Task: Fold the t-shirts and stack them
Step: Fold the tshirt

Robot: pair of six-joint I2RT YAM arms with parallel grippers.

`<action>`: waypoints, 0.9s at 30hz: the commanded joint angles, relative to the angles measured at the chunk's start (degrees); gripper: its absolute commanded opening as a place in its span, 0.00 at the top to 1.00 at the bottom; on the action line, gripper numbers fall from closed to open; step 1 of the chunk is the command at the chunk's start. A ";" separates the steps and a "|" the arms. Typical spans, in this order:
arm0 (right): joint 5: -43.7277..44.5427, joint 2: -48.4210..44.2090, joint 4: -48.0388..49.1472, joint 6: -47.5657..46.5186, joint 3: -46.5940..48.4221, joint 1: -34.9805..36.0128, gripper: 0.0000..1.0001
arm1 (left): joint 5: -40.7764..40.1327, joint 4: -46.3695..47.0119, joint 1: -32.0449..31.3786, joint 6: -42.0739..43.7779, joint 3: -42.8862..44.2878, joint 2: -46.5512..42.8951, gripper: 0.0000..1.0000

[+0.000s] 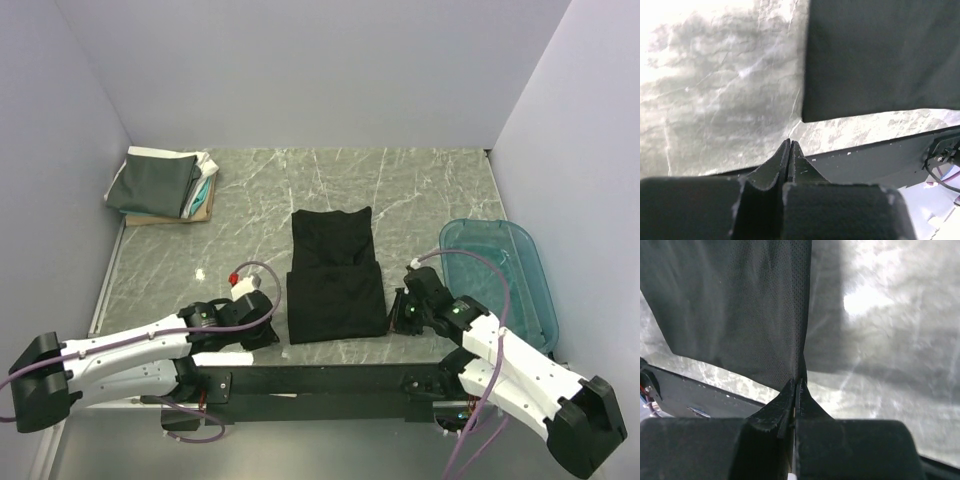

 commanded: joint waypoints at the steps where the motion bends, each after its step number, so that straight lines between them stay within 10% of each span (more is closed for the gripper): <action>1: 3.31 -2.00 -6.90 0.18 4.44 0.49 1.00 | -4.52 -3.72 -1.34 -3.44 2.78 -1.99 0.99; 10: 3.33 1.59 -4.10 -0.53 8.07 0.41 1.00 | -2.69 0.22 -1.25 2.72 7.81 7.57 0.99; 19: 3.05 1.16 -3.57 0.53 3.76 0.49 1.00 | 5.23 10.60 -2.39 3.69 4.99 16.37 0.54; 27: 2.79 1.42 -2.60 0.26 2.71 0.41 1.00 | 6.55 13.42 -2.83 3.60 4.73 21.30 0.63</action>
